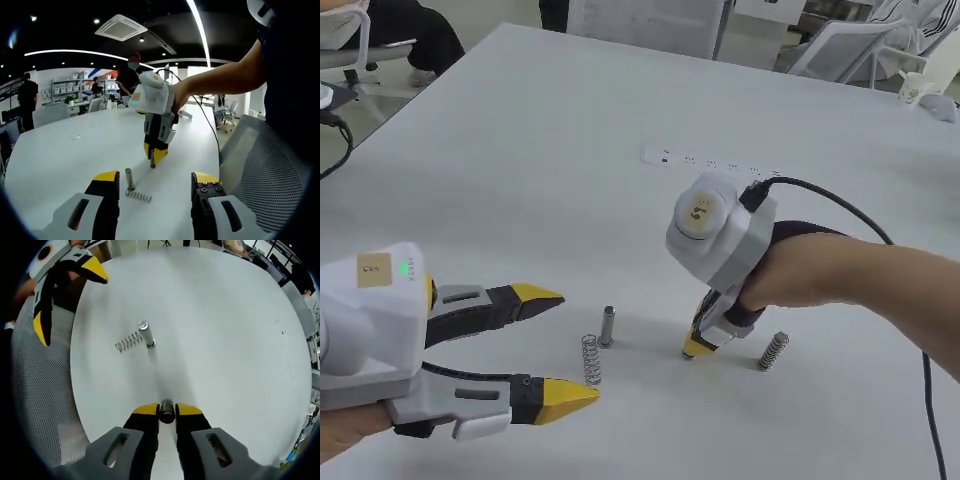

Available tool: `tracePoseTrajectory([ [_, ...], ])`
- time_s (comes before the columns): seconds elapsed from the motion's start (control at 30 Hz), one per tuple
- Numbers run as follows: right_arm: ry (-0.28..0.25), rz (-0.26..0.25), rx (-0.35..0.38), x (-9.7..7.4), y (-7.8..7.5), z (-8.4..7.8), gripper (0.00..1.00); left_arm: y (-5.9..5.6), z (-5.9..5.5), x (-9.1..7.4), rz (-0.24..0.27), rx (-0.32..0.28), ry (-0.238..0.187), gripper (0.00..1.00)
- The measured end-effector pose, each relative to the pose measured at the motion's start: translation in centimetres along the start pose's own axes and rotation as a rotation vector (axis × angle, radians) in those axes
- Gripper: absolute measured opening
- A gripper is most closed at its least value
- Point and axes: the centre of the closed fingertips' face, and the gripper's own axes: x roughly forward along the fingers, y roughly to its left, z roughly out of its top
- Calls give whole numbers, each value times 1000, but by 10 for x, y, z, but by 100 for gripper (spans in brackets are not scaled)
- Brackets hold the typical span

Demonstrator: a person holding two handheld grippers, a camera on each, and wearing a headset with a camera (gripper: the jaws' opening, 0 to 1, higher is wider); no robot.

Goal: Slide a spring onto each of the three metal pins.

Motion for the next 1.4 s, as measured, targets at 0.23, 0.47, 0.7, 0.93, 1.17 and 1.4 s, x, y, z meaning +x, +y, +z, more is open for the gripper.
tracePoseTrajectory([
  [0.23, -24, -7, 4, -3, -2, 4, 15, 0, -1, 0, 0, -2, 2, 53],
  [0.47, -58, -22, 18, -10, -6, 7, 17, 0, -2, 1, 0, -2, 6, 53],
  [0.7, -119, -57, 5, -26, -8, 19, 17, 0, -1, 2, -4, 2, 9, 52],
  [0.93, -179, -91, -20, -47, -5, 35, 18, -1, -2, 4, -10, 1, 12, 52],
  [1.17, -228, -60, -9, -54, 10, 47, 18, -1, -1, 4, -11, 5, 14, 52],
  [1.4, -254, -41, -15, -53, 27, 58, 19, -2, 0, 2, -7, 6, 10, 52],
])
